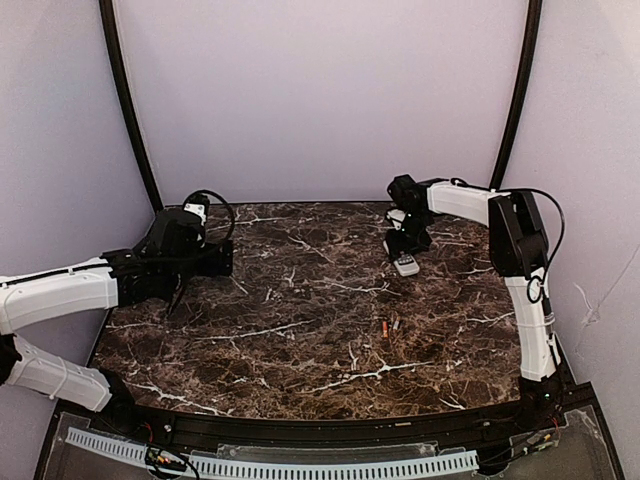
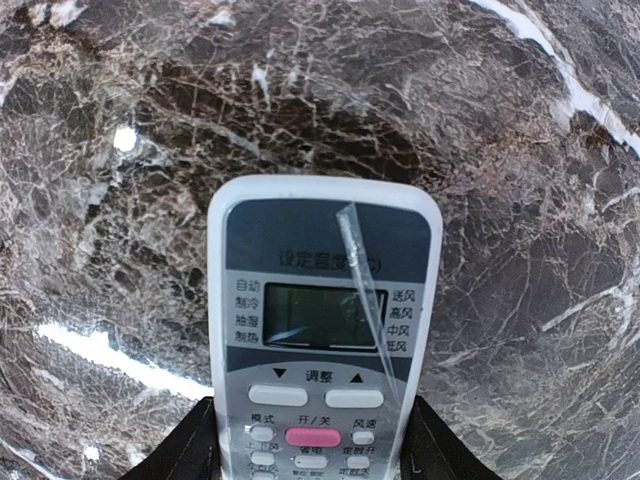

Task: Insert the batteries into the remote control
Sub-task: Pick up the remote control, then pass from the right arm to the left, then pass from the left arm to the right, then remove the battery cover from the remote control.

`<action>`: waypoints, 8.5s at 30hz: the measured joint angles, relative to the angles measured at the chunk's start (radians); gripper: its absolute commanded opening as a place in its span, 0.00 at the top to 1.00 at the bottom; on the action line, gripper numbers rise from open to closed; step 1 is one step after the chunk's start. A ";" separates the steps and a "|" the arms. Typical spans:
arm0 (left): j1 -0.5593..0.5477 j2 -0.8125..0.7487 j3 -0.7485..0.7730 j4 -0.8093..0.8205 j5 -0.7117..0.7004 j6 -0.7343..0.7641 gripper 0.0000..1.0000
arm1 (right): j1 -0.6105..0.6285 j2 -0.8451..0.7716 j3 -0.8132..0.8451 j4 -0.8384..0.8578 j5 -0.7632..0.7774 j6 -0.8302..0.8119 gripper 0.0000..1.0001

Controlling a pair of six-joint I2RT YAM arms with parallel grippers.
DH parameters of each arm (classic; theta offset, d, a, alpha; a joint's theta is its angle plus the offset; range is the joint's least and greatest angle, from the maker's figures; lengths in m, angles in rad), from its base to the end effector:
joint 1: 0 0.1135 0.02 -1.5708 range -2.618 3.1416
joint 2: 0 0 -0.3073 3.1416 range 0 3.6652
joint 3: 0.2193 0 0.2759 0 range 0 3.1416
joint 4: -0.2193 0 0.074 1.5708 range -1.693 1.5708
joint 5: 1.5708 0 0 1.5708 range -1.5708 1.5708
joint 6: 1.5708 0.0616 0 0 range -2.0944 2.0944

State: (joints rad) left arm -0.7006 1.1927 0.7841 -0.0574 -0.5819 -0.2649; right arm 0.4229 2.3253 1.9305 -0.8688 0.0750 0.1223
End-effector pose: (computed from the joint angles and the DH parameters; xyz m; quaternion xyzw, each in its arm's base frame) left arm 0.2432 -0.1608 0.2908 0.0293 0.8287 -0.0171 0.5586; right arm 0.4971 0.2187 0.1601 -0.1422 0.9773 0.0055 0.1572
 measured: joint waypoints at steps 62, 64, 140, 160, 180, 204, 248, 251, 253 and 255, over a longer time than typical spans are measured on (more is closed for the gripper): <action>-0.201 0.244 0.231 0.789 1.052 -0.163 0.05 | 0.294 -0.724 -0.569 1.415 -1.094 0.527 0.63; -0.201 0.244 0.232 0.800 1.046 -0.166 0.10 | 0.296 -0.724 -0.574 1.420 -1.093 0.528 0.63; -0.286 0.324 0.457 -0.074 0.522 0.494 0.67 | 0.326 -0.706 -0.346 0.261 -0.667 0.190 0.58; -0.286 0.343 0.480 -0.117 0.533 0.490 0.04 | 0.296 -0.724 -0.431 0.320 -0.733 0.211 1.00; -0.103 0.162 0.154 0.334 0.814 -0.092 0.13 | 0.172 -0.990 -1.015 1.043 -0.793 0.513 1.00; -0.130 0.363 0.204 0.506 0.884 -0.380 0.45 | 0.206 -0.947 -1.069 1.265 -0.777 0.612 1.00; -0.122 0.356 0.164 0.631 0.918 -0.456 0.81 | 0.163 -0.941 -1.114 1.385 -0.855 0.671 1.00; -0.122 0.348 0.164 0.627 0.917 -0.461 0.85 | 0.159 -0.943 -1.114 1.392 -0.863 0.664 1.00; -0.122 0.347 0.164 0.626 0.917 -0.462 0.86 | 0.158 -0.945 -1.114 1.392 -0.864 0.664 1.00; -0.122 0.346 0.164 0.624 0.915 -0.462 0.87 | 0.157 -0.945 -1.114 1.392 -0.864 0.664 1.00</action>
State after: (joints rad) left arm -0.8223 1.5391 0.9485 0.5663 0.3332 -0.7269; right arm 0.5800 1.3800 0.8162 0.5228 -0.7895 0.7860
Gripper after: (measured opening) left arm 0.215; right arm 0.147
